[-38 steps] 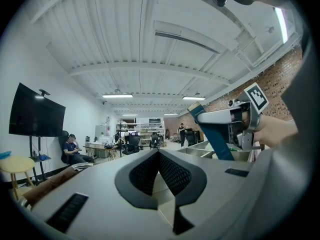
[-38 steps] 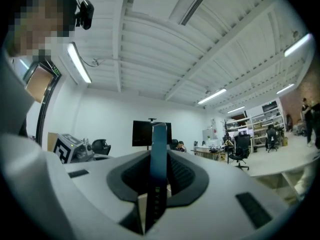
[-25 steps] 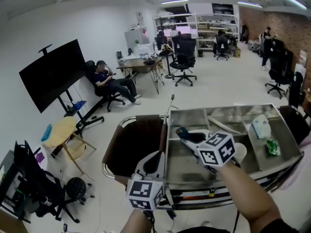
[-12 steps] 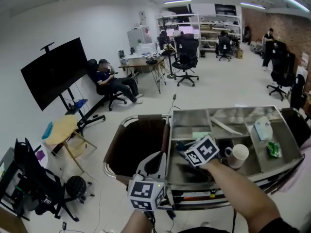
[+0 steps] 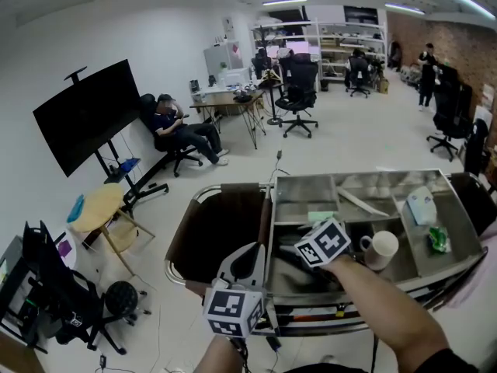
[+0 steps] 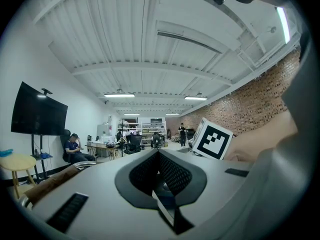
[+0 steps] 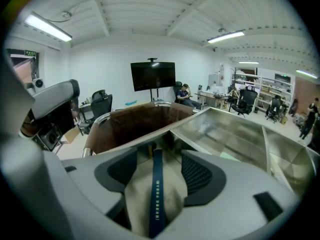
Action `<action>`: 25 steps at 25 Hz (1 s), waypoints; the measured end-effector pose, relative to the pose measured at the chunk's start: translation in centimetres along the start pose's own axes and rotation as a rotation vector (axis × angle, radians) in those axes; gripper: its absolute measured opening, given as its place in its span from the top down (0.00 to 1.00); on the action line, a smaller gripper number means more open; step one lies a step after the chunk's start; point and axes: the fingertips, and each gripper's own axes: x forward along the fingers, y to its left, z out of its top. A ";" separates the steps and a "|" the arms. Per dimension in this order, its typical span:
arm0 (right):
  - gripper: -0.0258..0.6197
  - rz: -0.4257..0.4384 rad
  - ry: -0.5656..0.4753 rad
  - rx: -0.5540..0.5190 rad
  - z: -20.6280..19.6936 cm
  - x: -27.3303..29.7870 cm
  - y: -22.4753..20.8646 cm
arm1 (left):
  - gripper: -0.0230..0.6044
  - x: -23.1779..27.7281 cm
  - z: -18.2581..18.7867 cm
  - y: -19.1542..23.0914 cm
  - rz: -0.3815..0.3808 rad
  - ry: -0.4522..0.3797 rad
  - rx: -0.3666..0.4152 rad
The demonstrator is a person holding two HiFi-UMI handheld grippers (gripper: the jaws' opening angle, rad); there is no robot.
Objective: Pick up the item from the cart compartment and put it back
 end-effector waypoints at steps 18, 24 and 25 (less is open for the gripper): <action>0.94 -0.009 -0.054 0.002 0.9 -1.4 -0.1 | 0.96 0.1 -0.2 -0.7 -0.010 0.009 0.007; 0.94 -0.015 -0.063 0.010 0.9 -2.0 -0.2 | 0.96 0.0 0.0 -1.0 -0.009 0.007 0.005; 0.94 -0.016 -0.069 0.012 1.0 -2.1 -0.2 | 0.96 0.1 0.1 -1.1 -0.011 0.006 0.005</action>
